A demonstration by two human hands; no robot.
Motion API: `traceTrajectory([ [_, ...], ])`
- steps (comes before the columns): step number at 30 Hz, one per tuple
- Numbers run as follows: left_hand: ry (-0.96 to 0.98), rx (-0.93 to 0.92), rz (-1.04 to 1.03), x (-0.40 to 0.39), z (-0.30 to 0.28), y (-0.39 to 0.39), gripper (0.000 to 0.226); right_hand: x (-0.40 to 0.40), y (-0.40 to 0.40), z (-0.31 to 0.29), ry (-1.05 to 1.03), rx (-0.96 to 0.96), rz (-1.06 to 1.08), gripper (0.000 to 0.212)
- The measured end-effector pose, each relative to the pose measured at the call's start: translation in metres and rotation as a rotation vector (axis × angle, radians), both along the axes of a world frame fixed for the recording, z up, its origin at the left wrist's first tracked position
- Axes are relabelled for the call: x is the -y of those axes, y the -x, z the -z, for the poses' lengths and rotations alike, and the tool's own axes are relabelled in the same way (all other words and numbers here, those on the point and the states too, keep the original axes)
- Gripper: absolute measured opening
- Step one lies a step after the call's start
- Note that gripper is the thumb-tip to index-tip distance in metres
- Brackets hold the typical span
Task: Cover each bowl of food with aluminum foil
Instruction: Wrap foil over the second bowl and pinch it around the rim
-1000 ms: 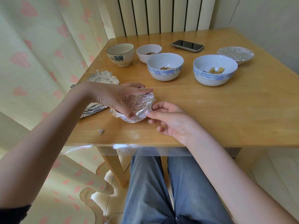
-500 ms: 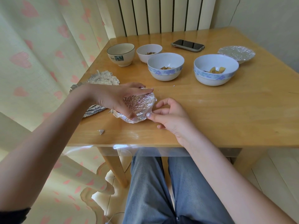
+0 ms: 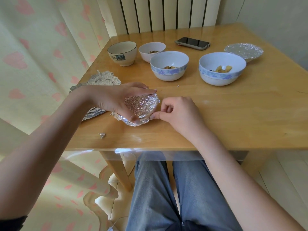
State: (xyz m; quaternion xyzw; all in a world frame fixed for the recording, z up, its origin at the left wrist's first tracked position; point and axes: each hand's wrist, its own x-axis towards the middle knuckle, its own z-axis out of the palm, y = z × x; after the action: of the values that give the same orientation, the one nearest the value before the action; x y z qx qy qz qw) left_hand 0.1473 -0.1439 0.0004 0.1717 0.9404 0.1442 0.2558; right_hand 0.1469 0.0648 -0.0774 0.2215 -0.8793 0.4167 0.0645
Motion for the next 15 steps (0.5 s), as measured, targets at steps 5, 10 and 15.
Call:
traceTrajectory([
  [5,-0.002,-0.017,-0.018,-0.001,0.002,-0.001,0.099,-0.01,-0.009,0.003,0.021,0.058,-0.09,0.028],
  [10,0.005,-0.035,-0.02,-0.001,0.002,-0.002,0.101,0.004,-0.013,0.0,-0.024,0.004,-0.008,0.037],
  [15,-0.022,-0.063,-0.027,-0.002,0.004,-0.003,0.1,0.005,-0.011,0.003,-0.008,0.023,-0.005,0.032],
])
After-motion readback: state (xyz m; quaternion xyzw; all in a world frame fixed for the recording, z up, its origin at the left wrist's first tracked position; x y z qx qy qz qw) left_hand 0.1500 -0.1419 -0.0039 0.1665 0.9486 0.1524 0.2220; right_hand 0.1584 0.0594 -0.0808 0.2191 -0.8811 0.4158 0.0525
